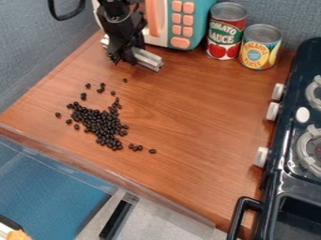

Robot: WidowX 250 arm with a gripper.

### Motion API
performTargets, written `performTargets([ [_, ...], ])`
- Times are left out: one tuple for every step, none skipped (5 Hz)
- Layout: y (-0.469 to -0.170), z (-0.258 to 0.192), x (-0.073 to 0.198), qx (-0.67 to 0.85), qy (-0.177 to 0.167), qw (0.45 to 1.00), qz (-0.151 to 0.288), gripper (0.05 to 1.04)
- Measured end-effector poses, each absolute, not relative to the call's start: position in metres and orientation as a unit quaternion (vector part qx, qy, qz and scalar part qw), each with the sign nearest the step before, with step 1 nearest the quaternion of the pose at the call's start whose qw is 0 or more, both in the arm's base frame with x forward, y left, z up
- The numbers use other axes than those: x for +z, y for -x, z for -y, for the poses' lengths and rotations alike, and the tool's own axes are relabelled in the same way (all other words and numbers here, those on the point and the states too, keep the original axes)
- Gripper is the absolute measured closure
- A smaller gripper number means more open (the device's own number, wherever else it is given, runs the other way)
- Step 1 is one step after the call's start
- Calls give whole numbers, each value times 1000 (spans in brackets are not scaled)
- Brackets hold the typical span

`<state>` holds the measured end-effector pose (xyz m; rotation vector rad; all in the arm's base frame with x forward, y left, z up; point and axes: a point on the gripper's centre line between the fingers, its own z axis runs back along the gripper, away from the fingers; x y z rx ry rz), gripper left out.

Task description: Sweep into pile

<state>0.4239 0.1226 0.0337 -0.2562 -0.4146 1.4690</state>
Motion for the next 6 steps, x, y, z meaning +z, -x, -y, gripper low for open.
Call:
performTargets([
  [-406,-130,18,719,110,666,165,699],
  [-389,-131,14,764,98,618,156,698],
  [-374,-131,11,781,91,599,147,698],
  [-360,-128,11,794,92,585,134,698],
  [-343,-130,11,811,93,565,119,699],
  [-324,-136,11,823,90,550,106,698],
])
